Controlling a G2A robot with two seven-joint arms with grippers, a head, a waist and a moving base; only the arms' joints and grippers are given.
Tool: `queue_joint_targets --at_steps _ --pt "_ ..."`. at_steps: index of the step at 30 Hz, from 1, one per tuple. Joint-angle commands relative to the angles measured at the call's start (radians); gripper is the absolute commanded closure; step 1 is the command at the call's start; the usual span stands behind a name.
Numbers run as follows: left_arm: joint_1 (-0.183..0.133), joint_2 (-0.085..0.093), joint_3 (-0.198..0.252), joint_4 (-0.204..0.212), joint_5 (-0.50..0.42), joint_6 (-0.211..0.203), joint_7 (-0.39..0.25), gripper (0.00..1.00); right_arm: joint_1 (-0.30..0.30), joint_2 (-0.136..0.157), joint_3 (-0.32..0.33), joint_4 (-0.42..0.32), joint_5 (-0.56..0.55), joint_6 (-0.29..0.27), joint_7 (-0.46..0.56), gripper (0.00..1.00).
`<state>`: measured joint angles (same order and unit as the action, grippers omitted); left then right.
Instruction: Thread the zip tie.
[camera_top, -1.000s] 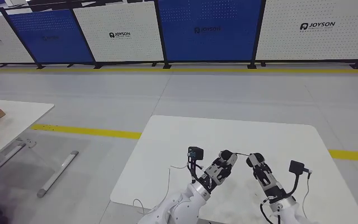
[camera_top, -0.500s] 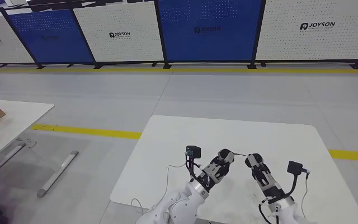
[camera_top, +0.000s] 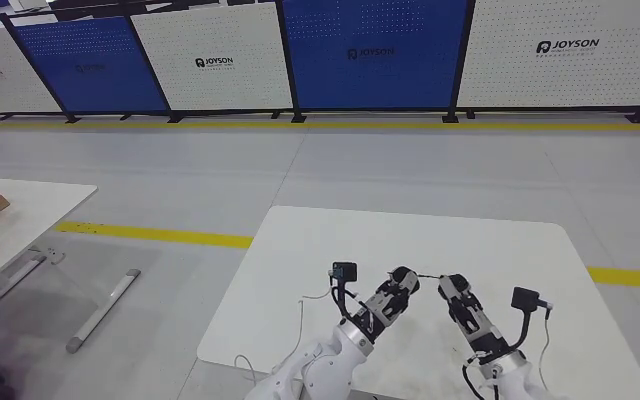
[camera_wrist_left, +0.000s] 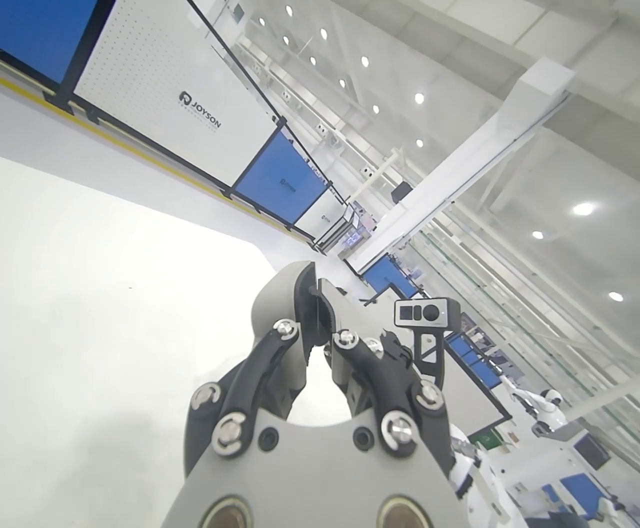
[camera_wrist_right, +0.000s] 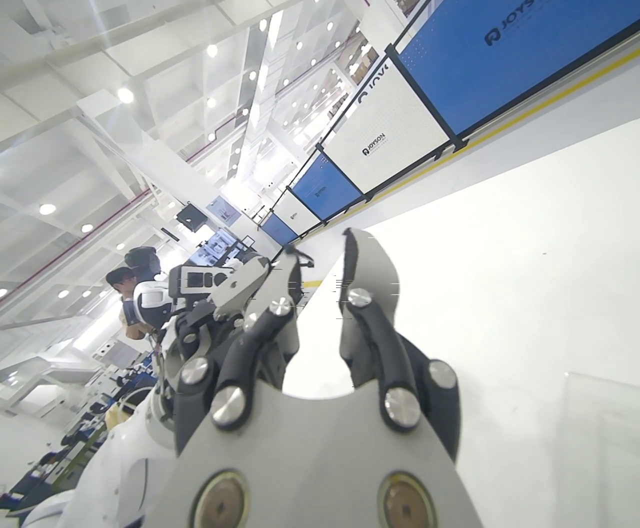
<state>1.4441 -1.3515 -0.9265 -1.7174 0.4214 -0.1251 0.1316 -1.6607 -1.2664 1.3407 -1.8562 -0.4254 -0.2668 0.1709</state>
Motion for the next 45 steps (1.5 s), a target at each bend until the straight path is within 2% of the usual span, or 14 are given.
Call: queue_joint_targets --at_steps 1,5,9,12,14,22,23,24,26,29,31,34,39,45 --pt "-0.004 -0.002 -0.001 0.0 -0.022 0.011 0.003 1.0 -0.005 0.001 0.004 -0.006 0.003 -0.003 -0.001 0.0" --pt "-0.006 -0.006 -0.003 -0.003 -0.045 0.037 0.014 1.0 -0.014 0.003 0.015 -0.014 0.006 -0.008 0.0 0.0" --pt "-0.002 -0.01 -0.014 -0.02 -0.135 0.071 0.001 1.0 -0.03 0.005 0.032 -0.017 0.029 -0.011 -0.019 0.0" --pt "0.001 -0.008 -0.027 -0.031 -0.141 0.065 -0.005 1.0 -0.043 0.005 0.049 -0.011 0.056 -0.015 -0.047 0.0" --pt "0.001 -0.007 -0.031 -0.035 -0.126 0.054 0.003 1.0 -0.051 0.003 0.048 -0.01 0.122 -0.035 -0.046 0.0" --pt "0.001 -0.007 -0.031 -0.035 -0.126 0.054 0.003 1.0 -0.051 0.003 0.048 -0.01 0.122 -0.035 -0.046 0.0" --pt "0.002 -0.007 -0.031 -0.033 -0.136 0.058 0.0 1.0 -0.047 0.004 0.053 -0.012 0.103 -0.028 -0.054 0.0" --pt "0.004 -0.009 -0.032 -0.035 -0.18 0.07 -0.013 1.0 -0.041 0.005 0.054 -0.018 0.046 -0.03 -0.068 0.0" --pt "0.001 -0.012 -0.041 -0.038 -0.24 0.087 -0.024 1.0 -0.039 0.006 0.051 -0.018 0.001 -0.04 -0.072 0.0" --pt "0.0 -0.014 -0.056 -0.044 -0.318 0.105 -0.041 1.0 -0.027 0.013 0.066 -0.014 -0.085 -0.06 -0.035 0.0" --pt "0.006 -0.015 -0.064 -0.052 -0.36 0.109 -0.043 1.0 -0.013 0.021 0.079 -0.014 -0.179 -0.073 0.01 0.0" --pt "0.01 -0.016 -0.081 -0.061 -0.43 0.107 -0.05 1.0 -0.003 0.028 0.083 -0.017 -0.26 -0.073 0.016 0.0" --pt "0.007 -0.016 -0.09 -0.06 -0.513 0.11 -0.111 1.0 -0.004 0.044 0.05 -0.016 -0.435 -0.073 -0.024 0.0" --pt "0.007 -0.016 -0.09 -0.06 -0.513 0.11 -0.111 1.0 -0.004 0.045 0.048 -0.013 -0.446 -0.073 -0.029 0.0"
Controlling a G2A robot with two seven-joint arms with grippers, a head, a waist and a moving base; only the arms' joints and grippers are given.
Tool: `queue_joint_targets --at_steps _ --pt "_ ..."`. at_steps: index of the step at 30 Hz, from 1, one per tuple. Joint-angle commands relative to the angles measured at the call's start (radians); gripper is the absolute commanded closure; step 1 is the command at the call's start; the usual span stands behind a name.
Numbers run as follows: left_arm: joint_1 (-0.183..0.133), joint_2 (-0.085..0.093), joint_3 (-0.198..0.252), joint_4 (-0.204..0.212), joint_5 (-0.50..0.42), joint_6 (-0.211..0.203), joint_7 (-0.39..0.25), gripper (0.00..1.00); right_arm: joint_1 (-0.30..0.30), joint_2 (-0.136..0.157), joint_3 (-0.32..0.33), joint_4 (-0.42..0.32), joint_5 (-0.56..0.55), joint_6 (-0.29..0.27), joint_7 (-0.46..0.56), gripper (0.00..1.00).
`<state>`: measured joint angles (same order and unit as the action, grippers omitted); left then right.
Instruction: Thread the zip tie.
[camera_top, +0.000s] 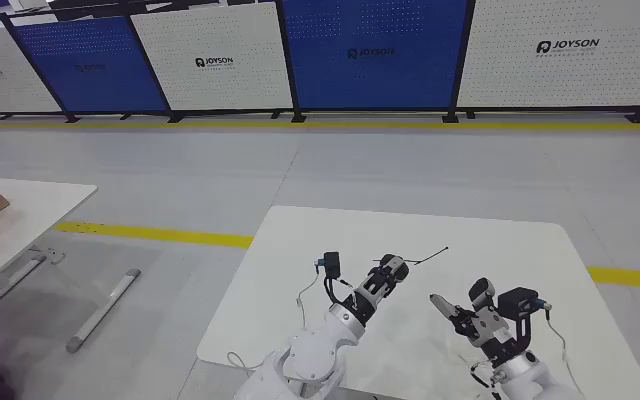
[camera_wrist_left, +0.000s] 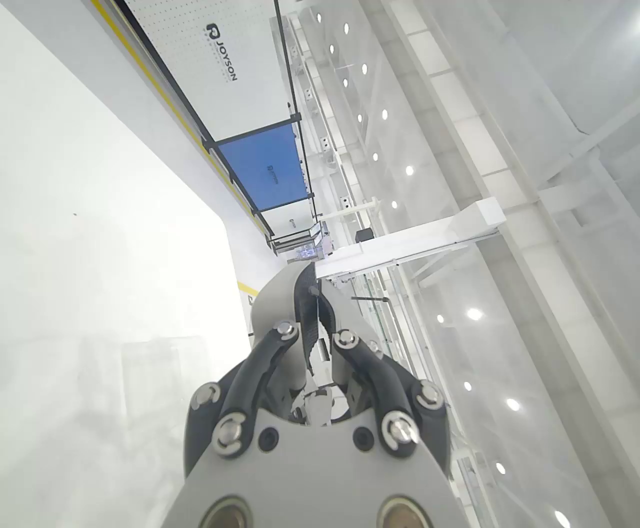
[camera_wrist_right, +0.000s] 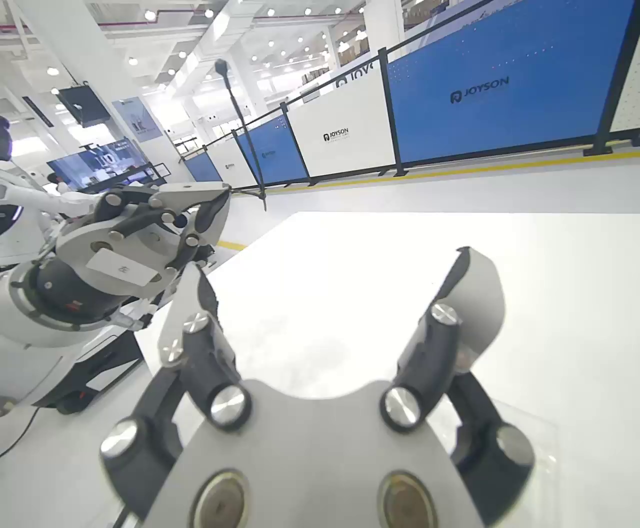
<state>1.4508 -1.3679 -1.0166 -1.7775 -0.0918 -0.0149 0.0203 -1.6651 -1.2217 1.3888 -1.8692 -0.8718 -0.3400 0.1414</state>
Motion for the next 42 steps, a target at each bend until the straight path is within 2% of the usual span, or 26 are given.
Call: queue_joint_targets --at_steps 1,6,8,11,15,25,27,32,42 --pt "0.0 0.0 0.0 0.0 0.0 0.0 0.0 1.0 0.0 0.0 0.0 0.0 0.0 0.0 0.0 0.0" --pt "0.0 -0.001 0.0 0.002 0.001 0.0 0.008 1.0 0.007 0.0 -0.004 0.003 -0.025 0.005 -0.002 0.0" --pt "-0.001 -0.002 0.005 0.004 -0.001 -0.002 0.015 1.0 0.031 -0.002 -0.006 0.032 -0.012 0.021 -0.01 0.0" --pt "0.001 -0.003 0.013 0.005 -0.002 -0.012 0.016 1.0 0.067 -0.004 -0.022 0.075 -0.048 0.036 -0.023 0.0" --pt "0.002 -0.003 0.02 0.007 -0.019 -0.012 -0.014 1.0 0.119 -0.006 -0.061 0.133 -0.054 0.009 0.029 0.0" --pt "0.002 -0.003 0.021 0.009 -0.024 -0.013 -0.018 1.0 0.119 -0.006 -0.061 0.133 -0.054 0.011 0.028 0.0" --pt "0.001 -0.004 0.019 0.019 -0.042 -0.01 -0.019 1.0 0.121 -0.008 -0.063 0.136 -0.065 0.05 0.016 0.0" --pt "-0.003 -0.003 0.013 0.029 -0.057 -0.018 -0.026 1.0 0.136 -0.011 -0.082 0.142 -0.09 0.094 0.006 0.0" --pt "0.0 -0.004 0.007 0.029 -0.066 -0.027 -0.011 1.0 0.139 -0.011 -0.088 0.144 -0.091 0.093 0.019 0.0"
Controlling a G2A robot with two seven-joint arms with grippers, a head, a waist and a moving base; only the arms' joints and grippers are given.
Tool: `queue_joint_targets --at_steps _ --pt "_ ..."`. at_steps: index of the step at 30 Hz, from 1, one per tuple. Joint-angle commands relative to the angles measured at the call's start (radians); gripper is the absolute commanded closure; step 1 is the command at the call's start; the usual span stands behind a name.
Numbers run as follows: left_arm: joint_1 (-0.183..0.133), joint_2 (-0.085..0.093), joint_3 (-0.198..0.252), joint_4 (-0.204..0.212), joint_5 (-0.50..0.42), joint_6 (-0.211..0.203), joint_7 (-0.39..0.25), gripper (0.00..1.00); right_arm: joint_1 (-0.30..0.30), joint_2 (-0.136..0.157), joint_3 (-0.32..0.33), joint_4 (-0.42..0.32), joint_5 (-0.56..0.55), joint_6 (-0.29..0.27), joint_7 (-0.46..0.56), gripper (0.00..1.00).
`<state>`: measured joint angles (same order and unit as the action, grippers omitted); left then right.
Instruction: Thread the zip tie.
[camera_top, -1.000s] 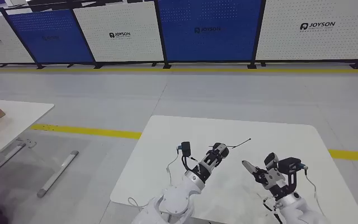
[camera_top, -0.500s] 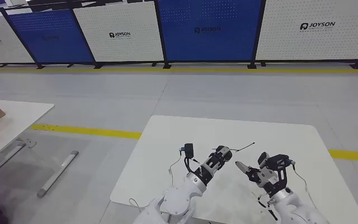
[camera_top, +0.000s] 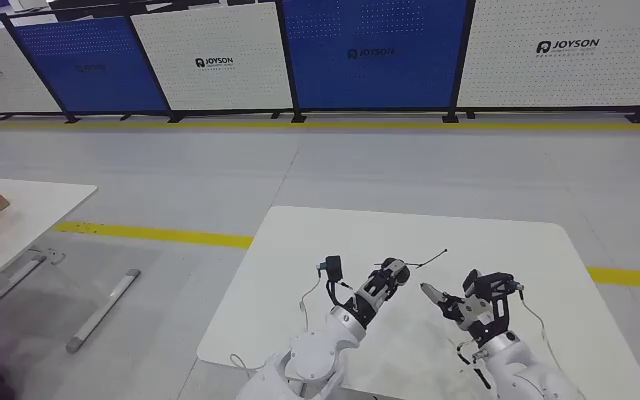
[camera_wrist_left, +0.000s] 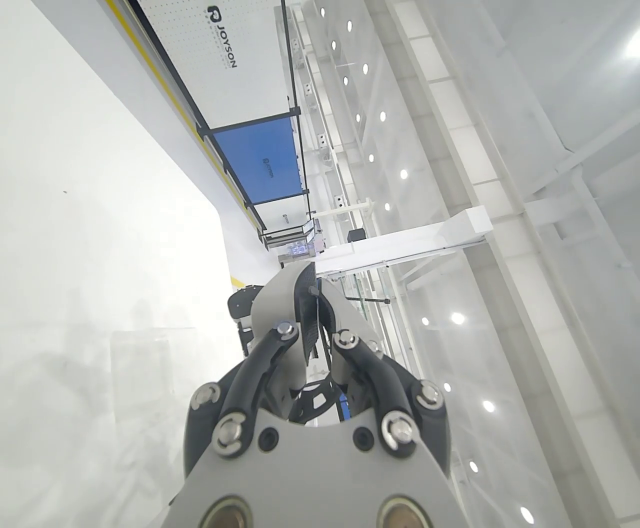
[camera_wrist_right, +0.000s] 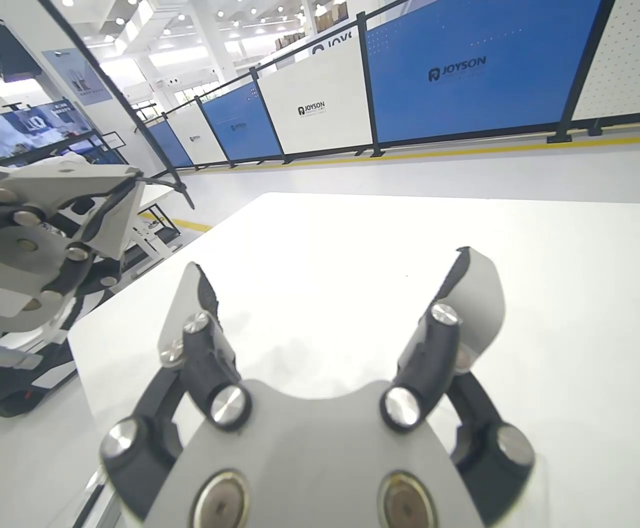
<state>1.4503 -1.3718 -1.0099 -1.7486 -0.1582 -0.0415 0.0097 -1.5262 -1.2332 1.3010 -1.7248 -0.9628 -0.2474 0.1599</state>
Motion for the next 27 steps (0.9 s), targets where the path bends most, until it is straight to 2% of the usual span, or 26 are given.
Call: queue_joint_targets --at_steps 1,11,13,14,15,18,27 --pt "0.0 0.0 0.0 0.0 0.0 0.0 0.0 1.0 -0.001 0.0 -0.002 0.002 0.0 0.002 -0.002 0.0" --pt "-0.005 -0.003 0.022 -0.002 0.027 0.0 0.022 1.0 0.014 -0.004 -0.02 -0.002 -0.005 0.029 -0.012 0.0" --pt "-0.005 -0.004 0.024 -0.003 0.034 0.001 0.027 1.0 0.017 -0.004 -0.025 -0.003 -0.009 0.025 -0.008 0.16" --pt "-0.005 -0.004 0.024 -0.003 0.035 0.002 0.029 1.0 0.018 -0.004 -0.027 -0.002 -0.01 0.022 -0.006 0.4" --pt "-0.004 -0.004 0.024 -0.004 0.037 0.003 0.032 1.0 0.019 -0.004 -0.029 -0.003 -0.009 0.017 -0.004 0.49" --pt "-0.003 -0.004 0.025 -0.006 0.041 0.006 0.039 1.0 0.021 -0.004 -0.032 -0.001 -0.002 0.006 -0.001 0.56" --pt "-0.009 -0.007 0.035 0.004 0.05 0.005 0.05 1.0 0.028 -0.003 -0.038 0.002 0.035 -0.035 0.025 0.6"
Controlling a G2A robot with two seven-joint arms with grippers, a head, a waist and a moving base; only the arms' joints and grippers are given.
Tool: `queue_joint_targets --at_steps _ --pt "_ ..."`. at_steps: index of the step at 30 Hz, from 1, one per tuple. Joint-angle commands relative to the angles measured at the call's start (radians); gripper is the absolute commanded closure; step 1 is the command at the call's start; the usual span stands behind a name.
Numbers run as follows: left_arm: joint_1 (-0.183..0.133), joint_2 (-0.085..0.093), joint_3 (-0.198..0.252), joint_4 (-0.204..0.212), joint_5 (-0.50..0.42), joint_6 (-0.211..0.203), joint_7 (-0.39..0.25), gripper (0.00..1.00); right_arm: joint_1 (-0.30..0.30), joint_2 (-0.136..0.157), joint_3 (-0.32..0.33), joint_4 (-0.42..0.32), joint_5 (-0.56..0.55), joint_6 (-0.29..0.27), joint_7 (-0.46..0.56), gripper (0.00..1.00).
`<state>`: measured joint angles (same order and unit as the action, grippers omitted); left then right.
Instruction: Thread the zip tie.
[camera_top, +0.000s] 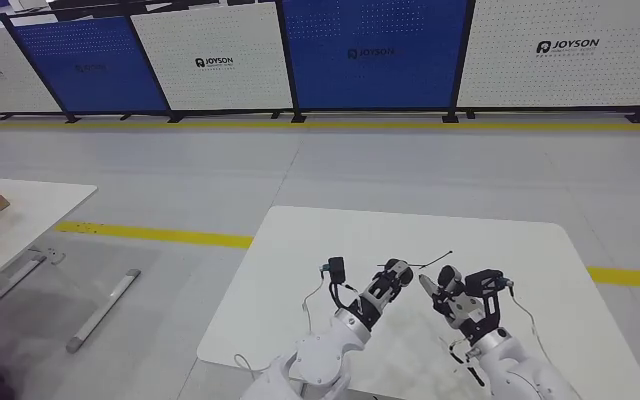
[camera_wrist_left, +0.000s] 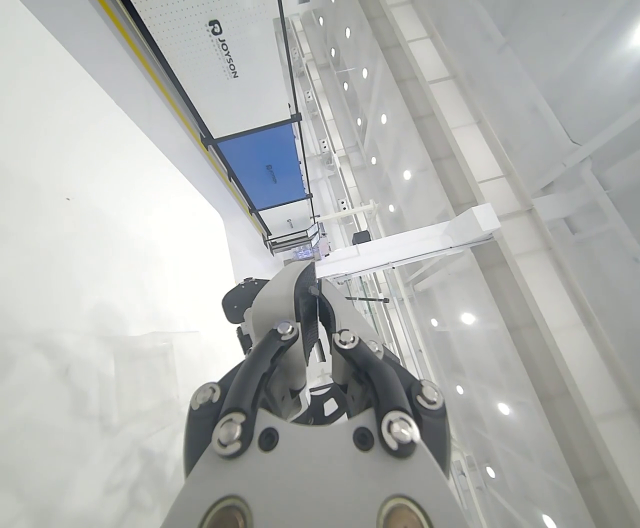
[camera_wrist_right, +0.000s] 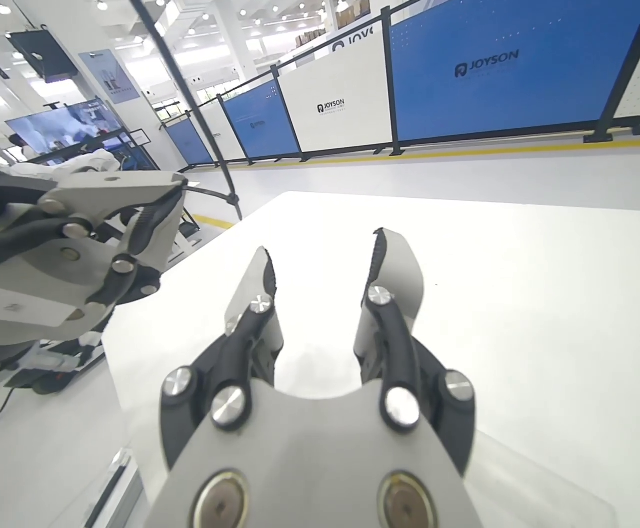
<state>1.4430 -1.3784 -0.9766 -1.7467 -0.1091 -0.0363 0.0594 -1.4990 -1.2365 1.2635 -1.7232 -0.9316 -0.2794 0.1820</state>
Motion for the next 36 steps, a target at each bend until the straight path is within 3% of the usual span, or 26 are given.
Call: queue_joint_targets --at_steps 1,10,20,28,36 --pt "-0.002 -0.001 0.003 0.003 0.002 -0.001 0.0 1.0 0.002 0.0 -0.002 0.0 0.011 -0.009 0.006 0.6" --pt "-0.009 -0.003 0.013 0.012 0.019 0.0 0.009 1.0 0.014 0.0 -0.011 -0.003 0.044 -0.029 0.021 0.67" --pt "-0.007 -0.005 0.023 0.015 0.047 -0.003 0.024 1.0 0.021 0.0 -0.023 0.001 0.05 -0.035 0.019 0.67" --pt "-0.009 -0.007 0.029 0.021 0.052 -0.003 0.02 1.0 0.02 0.0 -0.02 -0.002 0.062 -0.037 0.003 0.75" --pt "-0.006 -0.007 0.03 0.02 0.058 -0.004 0.018 1.0 0.022 0.001 -0.022 -0.003 0.065 -0.039 -0.002 0.73"
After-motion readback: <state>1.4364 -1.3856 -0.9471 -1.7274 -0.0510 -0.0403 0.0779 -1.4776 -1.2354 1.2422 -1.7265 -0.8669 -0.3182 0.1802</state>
